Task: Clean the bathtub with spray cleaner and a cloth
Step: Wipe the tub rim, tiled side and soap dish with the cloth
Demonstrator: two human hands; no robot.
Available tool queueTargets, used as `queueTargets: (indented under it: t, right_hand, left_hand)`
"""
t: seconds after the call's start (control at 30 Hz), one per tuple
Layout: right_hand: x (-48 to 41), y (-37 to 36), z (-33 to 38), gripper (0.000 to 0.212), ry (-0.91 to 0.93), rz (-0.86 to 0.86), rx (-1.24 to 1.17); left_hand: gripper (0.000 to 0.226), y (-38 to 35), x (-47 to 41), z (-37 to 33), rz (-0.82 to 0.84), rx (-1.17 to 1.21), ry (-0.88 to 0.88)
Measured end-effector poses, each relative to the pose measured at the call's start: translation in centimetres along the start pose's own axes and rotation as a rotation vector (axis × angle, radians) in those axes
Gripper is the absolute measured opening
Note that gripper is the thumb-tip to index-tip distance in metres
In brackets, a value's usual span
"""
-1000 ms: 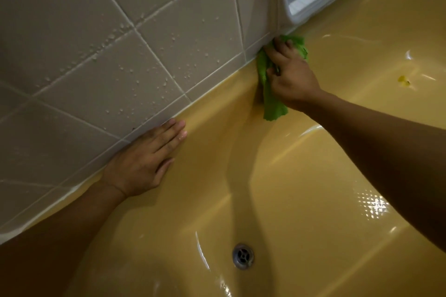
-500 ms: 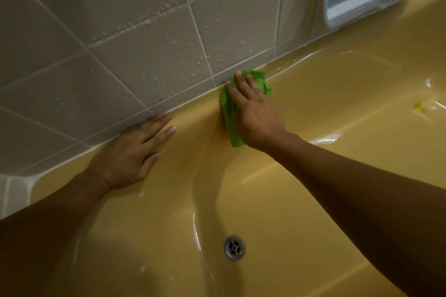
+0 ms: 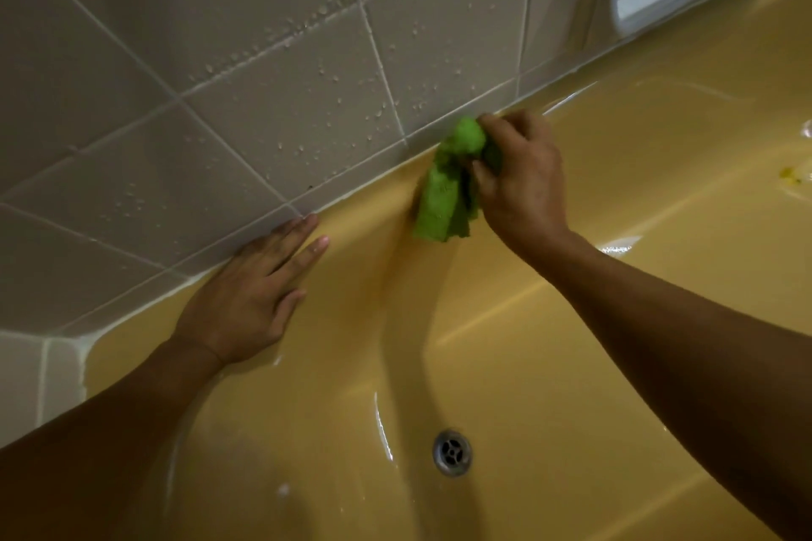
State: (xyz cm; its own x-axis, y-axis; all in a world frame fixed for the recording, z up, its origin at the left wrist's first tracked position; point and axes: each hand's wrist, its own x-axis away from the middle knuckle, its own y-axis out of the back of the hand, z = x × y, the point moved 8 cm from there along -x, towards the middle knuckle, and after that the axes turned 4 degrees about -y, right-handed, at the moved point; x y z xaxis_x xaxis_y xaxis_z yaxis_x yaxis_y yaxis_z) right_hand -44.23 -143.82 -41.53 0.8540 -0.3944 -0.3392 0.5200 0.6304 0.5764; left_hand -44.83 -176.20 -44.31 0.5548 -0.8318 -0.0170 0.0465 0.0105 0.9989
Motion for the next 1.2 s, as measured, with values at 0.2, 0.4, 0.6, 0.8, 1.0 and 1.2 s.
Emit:
queueTargets:
  t: [0.2,0.4,0.6,0.8,1.0,1.2]
  right_hand:
    - [-2.0,1.4,-3.6,0.051,-0.506,-0.266,-0.095]
    - [-1.5,-0.4,-1.9,0.036,-0.358,-0.22,0.075]
    - [2.2,-3.0,-1.0,0.072,-0.211,0.053,0.203]
    - [3.8,-5.1,0.4,0.067,-0.129,0.133,0.274]
    - [6.8,-9.1,6.1,0.059,-0.008,0.314,0.353]
    - [9.5,-11.7,10.2,0.057,0.265,0.5,0.398]
  left_hand:
    - [0.073,0.0,-0.2,0.1,0.006,0.011,0.011]
    - [0.07,-0.1,-0.2,0.2,0.003,0.002,0.014]
    - [0.07,0.0,-0.2,0.1,-0.002,0.001,0.012]
    - [0.071,-0.1,-0.2,0.2,-0.01,0.007,0.016]
    - [0.07,-0.2,3.8,1.0,0.0,0.022,0.188]
    - [0.07,-0.3,8.3,1.0,0.047,0.018,0.398]
